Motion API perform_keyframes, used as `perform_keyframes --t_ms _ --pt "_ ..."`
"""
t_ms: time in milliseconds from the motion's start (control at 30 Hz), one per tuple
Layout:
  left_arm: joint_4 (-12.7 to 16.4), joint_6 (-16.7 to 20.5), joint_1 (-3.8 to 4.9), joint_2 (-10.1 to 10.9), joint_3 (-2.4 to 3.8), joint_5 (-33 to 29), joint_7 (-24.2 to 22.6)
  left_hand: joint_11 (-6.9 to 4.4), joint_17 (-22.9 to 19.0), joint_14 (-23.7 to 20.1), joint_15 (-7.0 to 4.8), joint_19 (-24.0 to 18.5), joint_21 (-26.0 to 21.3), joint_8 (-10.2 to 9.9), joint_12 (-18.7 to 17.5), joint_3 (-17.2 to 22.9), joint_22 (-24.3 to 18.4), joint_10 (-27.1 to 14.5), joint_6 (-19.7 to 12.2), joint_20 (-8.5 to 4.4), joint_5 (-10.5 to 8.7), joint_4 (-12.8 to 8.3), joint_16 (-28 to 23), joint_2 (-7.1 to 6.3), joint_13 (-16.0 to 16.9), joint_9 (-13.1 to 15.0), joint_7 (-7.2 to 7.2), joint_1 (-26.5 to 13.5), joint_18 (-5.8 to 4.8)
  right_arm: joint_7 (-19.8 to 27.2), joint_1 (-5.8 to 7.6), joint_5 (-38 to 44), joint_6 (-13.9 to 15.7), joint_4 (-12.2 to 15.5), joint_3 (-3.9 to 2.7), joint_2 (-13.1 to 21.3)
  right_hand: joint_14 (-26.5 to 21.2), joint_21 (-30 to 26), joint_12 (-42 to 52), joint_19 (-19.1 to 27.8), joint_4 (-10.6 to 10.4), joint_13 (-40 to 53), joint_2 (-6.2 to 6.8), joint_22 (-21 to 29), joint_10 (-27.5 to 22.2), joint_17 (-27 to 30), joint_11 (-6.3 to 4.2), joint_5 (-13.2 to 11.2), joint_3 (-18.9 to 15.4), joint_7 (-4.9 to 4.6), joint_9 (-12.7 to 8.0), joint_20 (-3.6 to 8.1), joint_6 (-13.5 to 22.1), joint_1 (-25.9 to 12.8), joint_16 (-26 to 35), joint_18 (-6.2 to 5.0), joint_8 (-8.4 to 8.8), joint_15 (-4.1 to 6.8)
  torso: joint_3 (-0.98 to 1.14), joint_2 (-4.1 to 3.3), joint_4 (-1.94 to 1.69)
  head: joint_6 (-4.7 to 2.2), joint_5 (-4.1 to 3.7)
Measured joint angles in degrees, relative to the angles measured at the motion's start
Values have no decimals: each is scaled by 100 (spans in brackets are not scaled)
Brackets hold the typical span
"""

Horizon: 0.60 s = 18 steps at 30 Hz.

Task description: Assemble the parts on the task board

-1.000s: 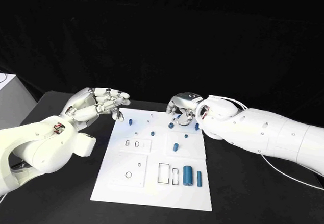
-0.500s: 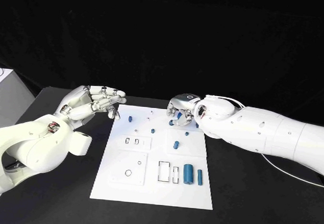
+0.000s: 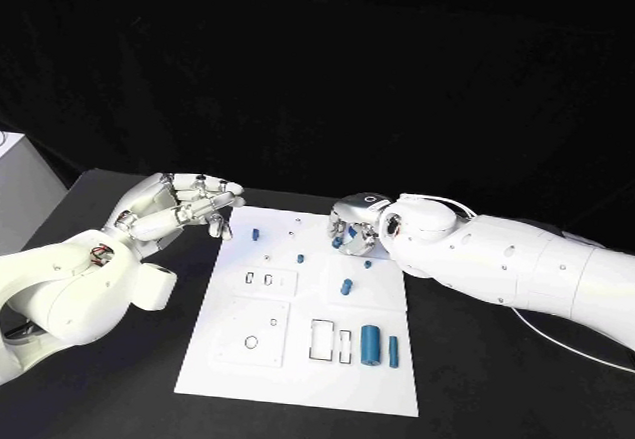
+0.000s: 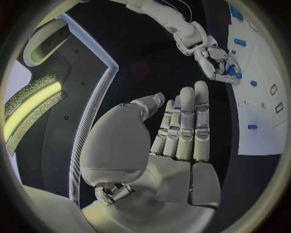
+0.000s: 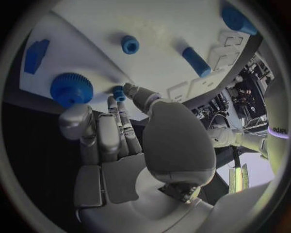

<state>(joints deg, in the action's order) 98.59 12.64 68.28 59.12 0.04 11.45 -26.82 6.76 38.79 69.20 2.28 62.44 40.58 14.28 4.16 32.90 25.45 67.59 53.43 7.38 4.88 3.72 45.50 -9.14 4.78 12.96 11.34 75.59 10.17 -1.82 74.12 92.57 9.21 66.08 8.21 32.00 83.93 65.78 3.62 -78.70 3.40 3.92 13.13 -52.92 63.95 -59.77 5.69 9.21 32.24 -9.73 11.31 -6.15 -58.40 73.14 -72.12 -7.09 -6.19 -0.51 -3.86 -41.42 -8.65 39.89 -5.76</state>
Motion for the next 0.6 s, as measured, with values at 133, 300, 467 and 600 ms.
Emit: perform_keyframes --t_ms 133,300,467,600 --pt "-1 -12 0 -1 0 10 7 0 0 0 0 0 0 0 0 0 6 0 0 0 0 0 0 -6 0 5 0 -6 0 -19 -2 22 1 -15 -8 -18 0 1 1 -20 -16 10 -1 -21 13 -4 2 24 -16 20 15 20 -20 -1 -33 0 0 0 -7 -21 -7 -9 -3" --pt "-7 -24 0 -1 0 16 16 0 -1 0 0 0 0 0 0 0 7 0 0 0 0 0 0 -6 -1 5 0 -6 0 -34 -23 35 16 -9 -4 -28 0 149 10 -93 -102 18 -104 -206 219 -50 -11 24 89 47 77 29 -148 -6 -125 0 -92 0 -15 -39 -8 -13 18" --pt "-10 -32 1 -2 1 20 26 0 -1 0 0 0 -1 0 0 0 6 0 0 0 0 0 0 -6 0 4 0 -6 0 -44 -24 44 102 10 -4 -23 -10 464 47 -239 -125 55 -260 -672 531 -85 -87 -119 322 116 191 77 -389 31 -190 94 -250 54 -18 -58 -8 -23 26" --pt "-13 -38 1 -1 1 23 37 0 10 0 0 0 40 0 0 0 17 0 0 0 0 0 39 -6 -1 4 0 -6 0 -58 -33 46 250 51 -1 2 -1 761 69 -349 -105 110 -335 -1116 695 -125 -67 -204 438 169 288 143 -500 76 -280 184 -403 105 -18 -71 -11 -35 28"
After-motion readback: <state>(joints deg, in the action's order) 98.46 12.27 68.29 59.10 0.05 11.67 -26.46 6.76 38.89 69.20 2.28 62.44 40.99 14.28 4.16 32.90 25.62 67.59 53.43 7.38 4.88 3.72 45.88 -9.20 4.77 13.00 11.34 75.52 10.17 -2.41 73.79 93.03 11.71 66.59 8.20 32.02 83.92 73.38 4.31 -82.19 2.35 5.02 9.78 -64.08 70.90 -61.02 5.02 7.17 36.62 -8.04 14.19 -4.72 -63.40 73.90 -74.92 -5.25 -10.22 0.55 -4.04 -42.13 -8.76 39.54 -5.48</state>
